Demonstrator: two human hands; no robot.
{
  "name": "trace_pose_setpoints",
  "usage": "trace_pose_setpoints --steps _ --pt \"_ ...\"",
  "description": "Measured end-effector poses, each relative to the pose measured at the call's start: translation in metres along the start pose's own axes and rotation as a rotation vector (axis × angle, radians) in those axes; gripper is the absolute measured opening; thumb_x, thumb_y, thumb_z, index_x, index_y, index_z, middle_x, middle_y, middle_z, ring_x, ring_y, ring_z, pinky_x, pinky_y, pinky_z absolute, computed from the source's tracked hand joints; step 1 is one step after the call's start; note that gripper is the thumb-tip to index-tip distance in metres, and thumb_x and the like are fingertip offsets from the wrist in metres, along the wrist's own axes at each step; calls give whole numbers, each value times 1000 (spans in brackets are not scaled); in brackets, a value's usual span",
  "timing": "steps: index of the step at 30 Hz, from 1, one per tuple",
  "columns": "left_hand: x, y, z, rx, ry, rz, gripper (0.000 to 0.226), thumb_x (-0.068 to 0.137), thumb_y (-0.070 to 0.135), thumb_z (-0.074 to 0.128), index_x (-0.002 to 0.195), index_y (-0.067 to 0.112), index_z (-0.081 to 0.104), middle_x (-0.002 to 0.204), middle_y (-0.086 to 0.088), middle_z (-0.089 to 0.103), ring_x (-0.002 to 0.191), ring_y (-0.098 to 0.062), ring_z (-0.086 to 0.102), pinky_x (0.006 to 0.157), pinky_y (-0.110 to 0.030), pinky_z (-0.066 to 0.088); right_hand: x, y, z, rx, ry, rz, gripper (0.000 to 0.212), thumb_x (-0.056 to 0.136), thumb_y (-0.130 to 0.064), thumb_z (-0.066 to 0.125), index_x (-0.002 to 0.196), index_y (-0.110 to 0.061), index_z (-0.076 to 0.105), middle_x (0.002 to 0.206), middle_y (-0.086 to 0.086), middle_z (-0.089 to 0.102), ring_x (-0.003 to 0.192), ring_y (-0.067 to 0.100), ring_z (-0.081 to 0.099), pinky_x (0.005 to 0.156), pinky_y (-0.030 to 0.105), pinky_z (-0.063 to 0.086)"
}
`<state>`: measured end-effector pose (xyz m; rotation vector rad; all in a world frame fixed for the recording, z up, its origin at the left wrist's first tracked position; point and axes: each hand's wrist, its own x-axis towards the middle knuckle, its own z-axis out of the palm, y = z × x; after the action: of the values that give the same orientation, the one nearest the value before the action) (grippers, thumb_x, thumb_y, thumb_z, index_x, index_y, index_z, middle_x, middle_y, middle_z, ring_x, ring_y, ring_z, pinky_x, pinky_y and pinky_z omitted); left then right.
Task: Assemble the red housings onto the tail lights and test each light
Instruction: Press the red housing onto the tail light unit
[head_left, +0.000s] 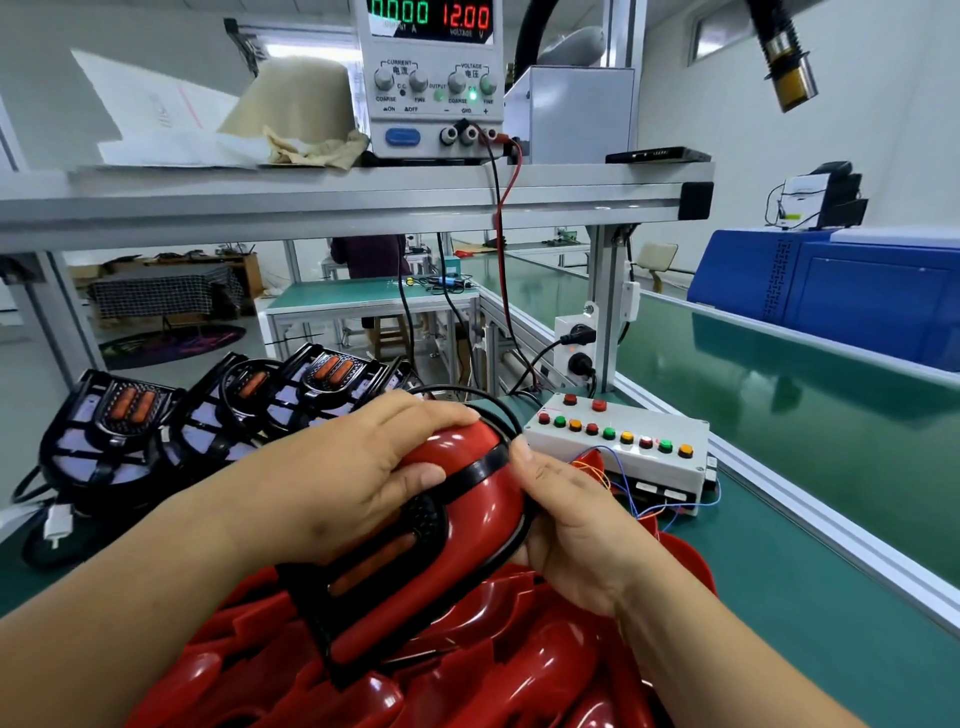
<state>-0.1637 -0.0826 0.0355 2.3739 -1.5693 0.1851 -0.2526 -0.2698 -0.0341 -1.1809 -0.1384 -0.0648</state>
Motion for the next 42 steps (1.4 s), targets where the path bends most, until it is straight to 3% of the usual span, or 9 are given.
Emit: trace_pose_setpoints --steps 6,9,13,15,21,28,32,36,42 --pt "7 17 15 63 61 27 52 92 55 47 126 61 8 117 40 34 111 6 47 90 -10 38 2 5 4 -28 163 -126 48 65 -46 78 104 -19 71 103 16 72 88 26 69 78 39 56" --pt "-3 12 7 85 200 -13 57 80 72 43 127 63 13 120 38 37 117 5 46 97 -23 42 3 5 5 24 192 -161 40 66 -44 81 98 -21 74 98 17 73 85 27 70 77 41 58" --pt "-52 -13 19 -396 579 -198 48 77 69 52 124 69 41 126 41 48 121 19 42 94 -18 39 7 6 3 88 276 -174 41 70 -46 81 101 -20 73 99 16 73 83 29 71 75 46 58" --pt "-68 -12 41 -665 574 -238 42 82 62 58 123 63 48 126 33 56 119 12 52 92 -21 47 10 9 5 121 270 -191 44 69 -46 79 102 -19 73 101 16 73 85 29 71 74 47 58" --pt "-65 -10 56 -683 737 -295 35 76 70 52 109 57 55 118 24 60 105 -8 65 85 -25 55 12 19 12 131 207 -156 70 55 -54 89 109 -15 71 109 21 70 97 39 69 82 57 55" --pt "-60 -1 62 -628 786 -397 20 83 52 49 102 50 54 107 15 63 100 -6 63 84 -32 54 13 20 16 155 234 -126 47 73 -44 76 109 -14 71 109 24 70 96 41 69 77 54 56" --pt "-53 9 63 -1050 857 -355 24 87 25 53 109 21 63 100 -8 67 81 -10 73 60 -22 58 13 24 18 148 215 -105 43 79 -40 73 113 -12 69 113 25 68 100 42 67 83 57 55" --pt "-51 11 63 -1466 821 -418 33 79 31 59 108 46 60 107 -10 71 88 -38 73 63 -47 60 11 21 17 138 202 -99 42 75 -38 74 110 -14 71 110 23 70 95 39 69 82 56 56" --pt "-51 11 65 -1494 742 -373 31 81 42 58 104 24 67 101 -13 75 88 -32 74 62 -40 60 7 17 14 156 201 -88 42 75 -31 72 112 -11 70 112 24 69 98 40 68 85 57 55"
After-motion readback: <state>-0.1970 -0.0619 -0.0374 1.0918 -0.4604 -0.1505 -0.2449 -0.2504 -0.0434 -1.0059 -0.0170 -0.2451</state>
